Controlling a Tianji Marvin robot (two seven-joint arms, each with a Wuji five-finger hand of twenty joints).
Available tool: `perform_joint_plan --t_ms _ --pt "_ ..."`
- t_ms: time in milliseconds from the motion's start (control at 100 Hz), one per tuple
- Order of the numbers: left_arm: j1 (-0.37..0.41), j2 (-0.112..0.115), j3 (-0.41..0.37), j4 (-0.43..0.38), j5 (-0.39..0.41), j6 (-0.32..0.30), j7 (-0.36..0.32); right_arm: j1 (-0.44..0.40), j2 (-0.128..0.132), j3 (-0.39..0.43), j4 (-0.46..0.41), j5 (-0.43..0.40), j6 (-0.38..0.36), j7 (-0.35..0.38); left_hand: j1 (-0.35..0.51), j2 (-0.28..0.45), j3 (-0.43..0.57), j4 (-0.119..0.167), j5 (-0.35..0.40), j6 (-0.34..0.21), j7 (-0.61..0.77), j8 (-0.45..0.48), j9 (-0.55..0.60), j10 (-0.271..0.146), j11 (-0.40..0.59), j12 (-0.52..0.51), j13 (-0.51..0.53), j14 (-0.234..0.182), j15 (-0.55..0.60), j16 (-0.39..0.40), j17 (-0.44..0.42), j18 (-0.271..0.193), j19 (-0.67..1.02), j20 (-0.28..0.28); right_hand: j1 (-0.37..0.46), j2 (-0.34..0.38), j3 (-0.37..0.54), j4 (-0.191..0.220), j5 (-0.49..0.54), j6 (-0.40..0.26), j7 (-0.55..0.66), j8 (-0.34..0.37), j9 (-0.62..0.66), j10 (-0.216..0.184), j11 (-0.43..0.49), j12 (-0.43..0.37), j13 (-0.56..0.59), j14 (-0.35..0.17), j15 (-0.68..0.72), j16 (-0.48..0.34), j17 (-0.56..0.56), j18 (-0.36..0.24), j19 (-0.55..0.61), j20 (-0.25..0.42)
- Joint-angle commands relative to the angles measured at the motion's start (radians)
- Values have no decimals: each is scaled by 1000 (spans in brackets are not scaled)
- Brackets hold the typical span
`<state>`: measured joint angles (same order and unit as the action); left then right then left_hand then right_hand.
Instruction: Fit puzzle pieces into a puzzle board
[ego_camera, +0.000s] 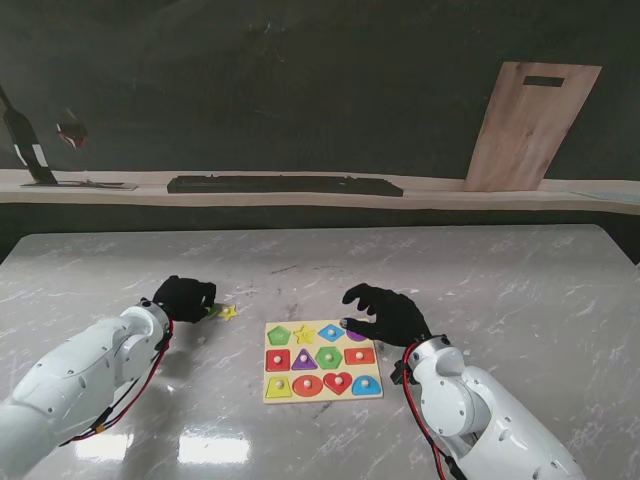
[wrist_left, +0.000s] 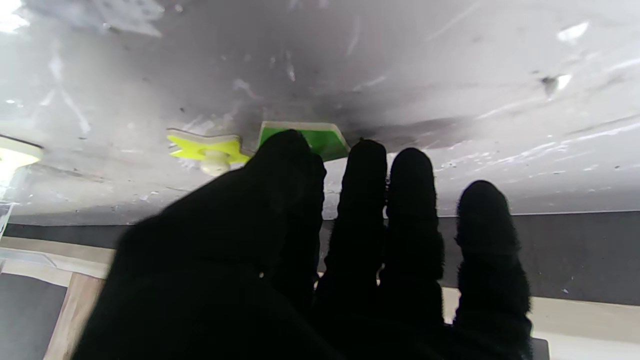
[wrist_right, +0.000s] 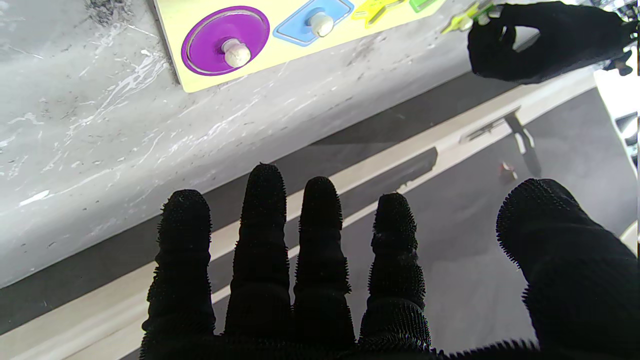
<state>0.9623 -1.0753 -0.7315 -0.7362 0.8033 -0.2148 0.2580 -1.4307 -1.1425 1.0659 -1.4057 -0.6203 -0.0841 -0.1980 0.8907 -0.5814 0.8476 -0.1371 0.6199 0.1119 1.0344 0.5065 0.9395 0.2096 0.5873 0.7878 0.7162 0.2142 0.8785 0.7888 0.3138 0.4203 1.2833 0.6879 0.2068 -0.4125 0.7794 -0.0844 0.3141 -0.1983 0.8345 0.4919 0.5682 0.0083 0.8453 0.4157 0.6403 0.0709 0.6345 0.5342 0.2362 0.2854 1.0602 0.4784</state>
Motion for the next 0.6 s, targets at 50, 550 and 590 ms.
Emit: perform_joint_plan --t_ms 50,550,590 --pt "2 -16 28 31 -14 7 4 -6 -1 -2 -3 -3 3 -1 -21 -73 76 -45 70 -29 90 44 55 39 40 51 50 3 63 34 28 -8 53 30 -15 13 -11 38 18 -29 5 14 16 -25 14 8 17 -14 15 11 -7 3 16 16" --pt "96 1 -115 -121 40 40 -52 1 -2 -10 2 12 13 10 -95 -119 219 7 95 -18 133 66 125 43 122 80 137 -2 147 47 111 23 98 43 -12 14 -10 38 17 -29 5 14 16 -25 14 8 17 -13 15 11 -7 2 16 15" --pt "107 3 -133 -139 46 41 -60 3 -2 -11 4 13 12 11 -97 -113 220 10 89 -15 136 71 118 42 127 83 132 -2 148 47 106 20 97 43 -14 14 -11 37 16 -29 5 14 16 -24 14 8 17 -12 15 11 -7 2 16 15"
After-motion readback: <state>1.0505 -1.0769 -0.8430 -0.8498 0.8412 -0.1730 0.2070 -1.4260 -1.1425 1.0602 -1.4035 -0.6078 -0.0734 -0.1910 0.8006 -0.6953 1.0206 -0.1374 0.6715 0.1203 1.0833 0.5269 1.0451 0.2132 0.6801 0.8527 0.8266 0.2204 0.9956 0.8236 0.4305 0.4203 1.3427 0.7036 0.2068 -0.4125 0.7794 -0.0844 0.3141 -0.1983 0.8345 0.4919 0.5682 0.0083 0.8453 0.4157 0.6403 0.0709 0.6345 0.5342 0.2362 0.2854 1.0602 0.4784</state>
